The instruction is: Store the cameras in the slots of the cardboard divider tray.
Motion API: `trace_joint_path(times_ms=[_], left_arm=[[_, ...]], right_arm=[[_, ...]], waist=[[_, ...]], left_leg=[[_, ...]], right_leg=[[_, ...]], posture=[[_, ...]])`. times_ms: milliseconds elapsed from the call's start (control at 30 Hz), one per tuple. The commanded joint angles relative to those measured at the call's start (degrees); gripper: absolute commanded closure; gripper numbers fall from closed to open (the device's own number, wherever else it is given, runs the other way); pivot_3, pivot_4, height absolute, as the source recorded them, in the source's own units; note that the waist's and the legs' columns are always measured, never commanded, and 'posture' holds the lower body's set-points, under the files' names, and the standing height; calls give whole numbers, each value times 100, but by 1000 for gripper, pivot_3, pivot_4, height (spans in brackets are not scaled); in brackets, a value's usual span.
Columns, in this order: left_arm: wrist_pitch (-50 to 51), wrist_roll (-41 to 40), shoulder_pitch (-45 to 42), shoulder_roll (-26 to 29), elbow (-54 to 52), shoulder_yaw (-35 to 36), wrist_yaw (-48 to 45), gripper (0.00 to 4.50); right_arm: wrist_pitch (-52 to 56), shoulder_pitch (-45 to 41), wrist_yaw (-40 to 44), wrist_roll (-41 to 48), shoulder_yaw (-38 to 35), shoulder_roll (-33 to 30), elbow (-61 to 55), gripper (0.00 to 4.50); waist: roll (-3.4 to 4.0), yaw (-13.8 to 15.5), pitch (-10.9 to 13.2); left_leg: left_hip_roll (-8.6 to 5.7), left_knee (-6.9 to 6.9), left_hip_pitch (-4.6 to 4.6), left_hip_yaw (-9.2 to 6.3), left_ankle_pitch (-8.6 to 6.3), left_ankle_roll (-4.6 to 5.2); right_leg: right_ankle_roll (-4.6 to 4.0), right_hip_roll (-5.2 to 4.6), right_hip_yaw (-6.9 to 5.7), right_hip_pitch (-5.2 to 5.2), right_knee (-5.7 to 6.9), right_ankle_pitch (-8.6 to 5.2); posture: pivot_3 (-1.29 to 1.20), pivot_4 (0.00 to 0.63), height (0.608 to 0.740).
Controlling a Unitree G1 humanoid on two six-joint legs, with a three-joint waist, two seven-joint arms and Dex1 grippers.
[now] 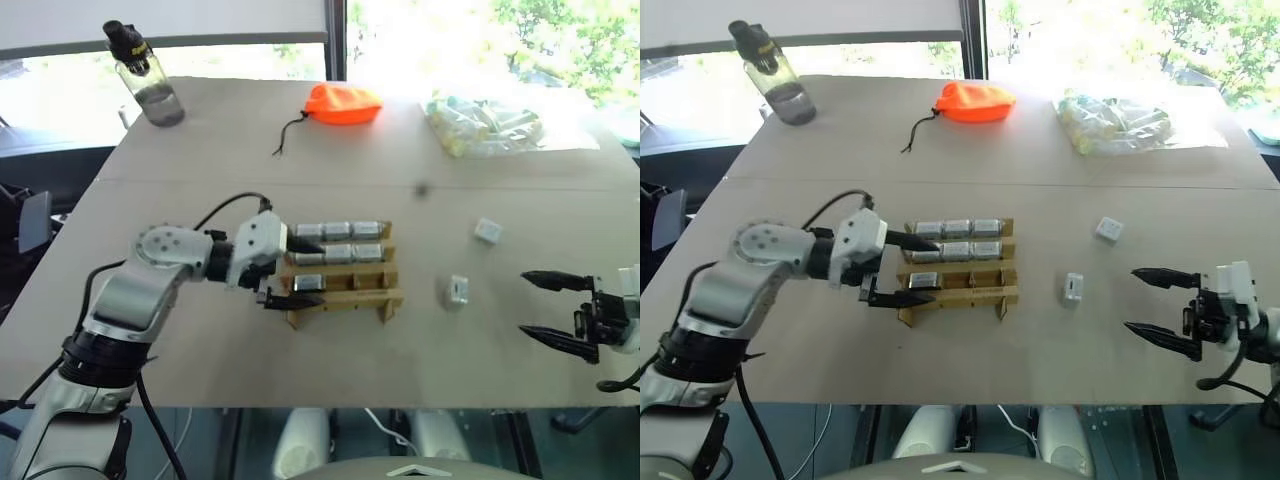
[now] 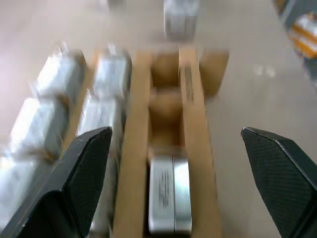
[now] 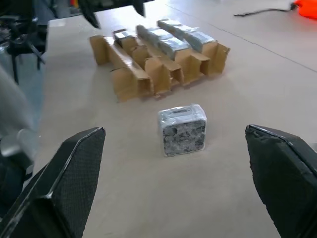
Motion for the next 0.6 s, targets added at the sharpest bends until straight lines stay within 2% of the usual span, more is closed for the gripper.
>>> trace_joint_path(times_ms=[33, 167, 267, 400, 500, 600], left_arm=[[897, -744, 271, 283, -598, 595, 270, 188], [1332, -1172, 515, 281, -818, 1192, 765, 188], [1549, -1424, 640, 302, -960, 1505, 1007, 188], [1490, -1526, 780, 369, -1027, 1850, 1114, 188], [1456, -1533, 802, 451, -988, 1861, 1086, 188], [1469, -1631, 685, 534, -916, 1890, 1018, 188]], right_arm=[[529, 488, -1181, 202, -320, 436, -1459, 0], [862, 897, -2986, -371, -319, 1279, -2605, 0], [1134, 1011, -3921, -722, -263, 1741, -3097, 0], [1775, 1104, -5639, -1241, 238, 2641, -4069, 0], [2049, 831, -6279, -1628, 504, 3004, -4217, 0], [2398, 268, -6647, -1937, 517, 3035, -4004, 0]], waist=[[0, -18, 0], [0, -10, 0], [-2, 1, -2], [-7, -11, -9], [-7, -26, -9], [-8, -28, -9]], left_leg=[[0, -2, 1, 0, 0, -1], [4, -2, 6, -2, 1, -4], [0, 2, 7, -1, 2, -5], [2, 6, 9, -3, 3, -7], [1, -3, 9, 0, 5, -11], [-3, -2, 8, 7, 5, -11]], right_leg=[[0, 0, 0, -1, 0, 0], [12, 3, 0, 1, 3, -8], [21, -2, 2, 4, 2, -14], [19, 0, 3, 5, 4, -13], [5, 5, 5, 0, 6, -6], [6, 5, 8, -2, 3, -5]], posture=[[0, 150, 726], [0, 150, 726], [0, 150, 726], [0, 150, 726], [0, 150, 726], [0, 150, 726]])
